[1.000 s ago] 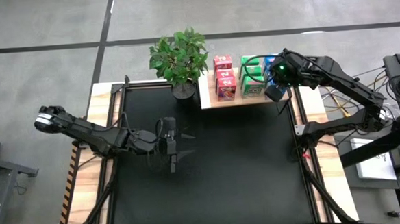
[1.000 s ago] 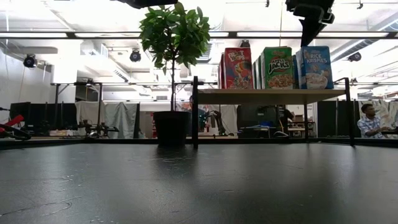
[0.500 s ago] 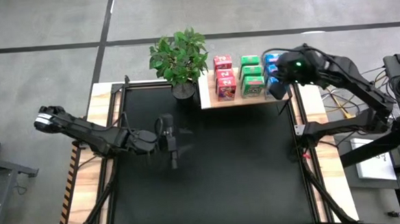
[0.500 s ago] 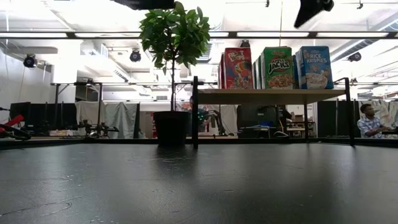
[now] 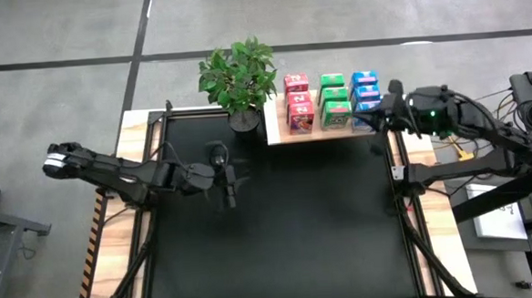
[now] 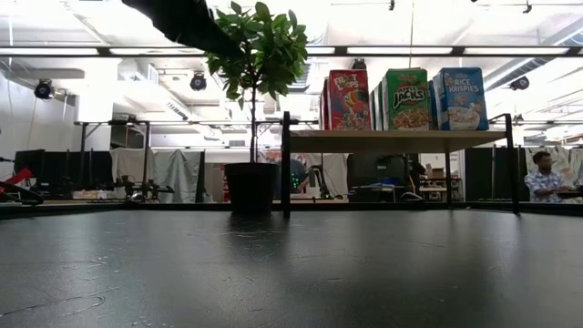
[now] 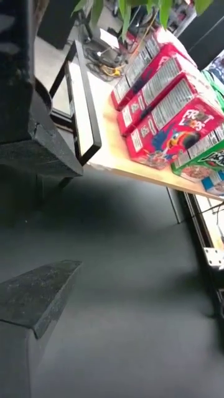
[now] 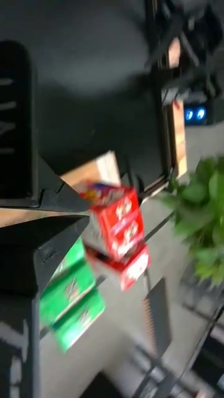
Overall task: Stack cereal on shelf
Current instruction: Return to Home Position
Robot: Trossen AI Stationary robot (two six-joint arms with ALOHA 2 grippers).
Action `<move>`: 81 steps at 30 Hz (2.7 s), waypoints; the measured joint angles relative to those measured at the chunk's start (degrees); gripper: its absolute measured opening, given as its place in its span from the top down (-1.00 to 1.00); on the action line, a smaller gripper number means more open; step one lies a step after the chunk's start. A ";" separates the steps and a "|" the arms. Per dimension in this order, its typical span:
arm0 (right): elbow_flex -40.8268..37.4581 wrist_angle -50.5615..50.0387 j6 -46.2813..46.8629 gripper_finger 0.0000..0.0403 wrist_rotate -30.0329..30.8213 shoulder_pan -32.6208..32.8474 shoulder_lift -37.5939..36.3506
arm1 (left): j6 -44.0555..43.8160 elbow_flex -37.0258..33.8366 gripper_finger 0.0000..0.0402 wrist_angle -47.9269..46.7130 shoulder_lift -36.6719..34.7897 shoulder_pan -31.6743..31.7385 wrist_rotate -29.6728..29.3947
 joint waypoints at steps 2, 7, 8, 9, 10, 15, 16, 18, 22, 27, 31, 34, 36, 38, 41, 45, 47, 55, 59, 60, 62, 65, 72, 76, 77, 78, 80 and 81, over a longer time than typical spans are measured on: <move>-2.85 2.62 -0.66 0.94 -0.01 2.34 -1.07 | -0.83 0.00 -0.07 0.06 0.02 -0.05 0.04; -10.49 9.80 -4.48 0.94 -0.04 8.48 -3.73 | -1.49 -0.02 -0.07 -2.44 -1.86 -2.80 0.13; -12.06 11.52 -5.26 0.94 -0.04 9.64 -4.48 | -1.49 -0.02 -0.07 -3.26 -2.67 -3.48 0.19; -13.66 13.45 -6.17 0.94 -0.08 10.80 -5.32 | -1.51 -0.09 -0.07 -4.02 -3.57 -4.18 0.27; -15.16 15.20 -6.75 0.94 -0.06 11.92 -6.30 | -1.50 -0.43 -0.07 -4.26 -4.58 -4.76 0.30; -22.29 21.51 -10.14 0.94 -0.05 15.90 -12.20 | -1.66 -4.48 0.02 -4.00 -11.95 -6.07 0.27; -23.76 22.72 -10.70 0.94 -0.03 16.41 -13.57 | -1.95 -5.98 0.05 -3.25 -13.73 -6.05 0.24; -26.37 24.23 -11.47 0.94 -0.03 17.16 -16.36 | -2.61 -9.15 0.12 -1.62 -17.31 -6.05 0.21; -31.15 27.34 -13.24 0.94 -1.32 17.71 -22.08 | -2.76 -15.44 0.27 3.00 -24.30 -6.01 0.18; -36.46 31.61 -15.73 0.94 -4.75 17.70 -29.41 | -1.84 -21.51 0.46 6.34 -32.36 -5.96 0.16; -40.06 33.43 -17.24 0.94 -6.37 17.69 -35.93 | -0.74 -25.47 0.62 8.91 -38.31 -5.94 0.15; -42.60 33.19 -18.21 0.94 -7.15 17.69 -40.93 | -0.19 -27.84 0.73 9.23 -42.48 -5.92 0.15; -44.19 34.97 -18.98 0.94 -7.27 17.71 -42.84 | 0.31 -29.10 0.80 9.26 -45.22 -5.92 0.53; -45.55 32.76 -19.72 0.94 -7.21 17.80 -42.97 | 1.44 -30.60 0.87 9.57 -48.39 -5.83 2.50; -47.02 38.09 -21.40 0.94 -7.40 17.80 -41.16 | 2.74 -33.19 0.97 10.92 -53.34 -5.72 5.71; -51.21 40.96 -21.94 0.94 -7.58 17.80 -41.17 | 3.30 -37.13 0.99 11.96 -60.47 -5.72 6.57; -53.21 43.81 -22.33 0.94 -7.61 17.80 -42.36 | 3.30 -38.86 1.00 12.02 -64.02 -5.72 6.65; -63.24 54.54 -22.44 0.94 -7.44 17.78 -42.99 | 3.91 -42.00 1.00 12.44 -67.49 -5.57 11.22; -68.63 60.75 -22.48 0.94 -7.03 17.76 -43.03 | 3.41 -43.50 1.00 12.48 -67.90 -5.55 15.28; -69.82 62.91 -22.54 0.94 -7.03 17.70 -43.00 | 3.29 -43.96 1.00 12.53 -67.89 -5.55 16.34; -71.25 63.77 -21.07 0.94 -7.08 17.67 -43.03 | 2.89 -44.97 1.00 12.75 -67.89 -5.55 17.68; -71.25 60.15 -17.07 0.94 -7.10 17.65 -42.94 | 2.78 -46.45 1.00 14.19 -67.89 -5.50 19.94; -71.03 50.28 1.31 0.94 7.96 16.48 -39.88 | -0.04 -49.08 1.00 13.58 -66.39 -4.37 18.54; -71.10 50.29 0.41 0.94 8.12 16.00 -34.87 | 0.89 -49.13 1.00 13.60 -66.23 -4.32 18.71; -71.10 50.30 0.05 0.94 8.53 15.83 -33.79 | 0.73 -49.13 1.00 13.60 -66.24 -4.30 18.45; -71.12 50.45 0.58 0.94 9.20 15.77 -32.75 | -0.12 -49.13 1.00 13.70 -66.32 -4.31 17.49; -71.18 50.91 4.66 0.94 9.52 15.77 -31.25 | -2.94 -49.11 1.00 14.10 -66.43 -4.28 14.24; -71.18 50.99 6.61 0.94 9.50 15.77 -30.61 | -4.46 -49.01 1.00 13.72 -66.35 -4.24 14.05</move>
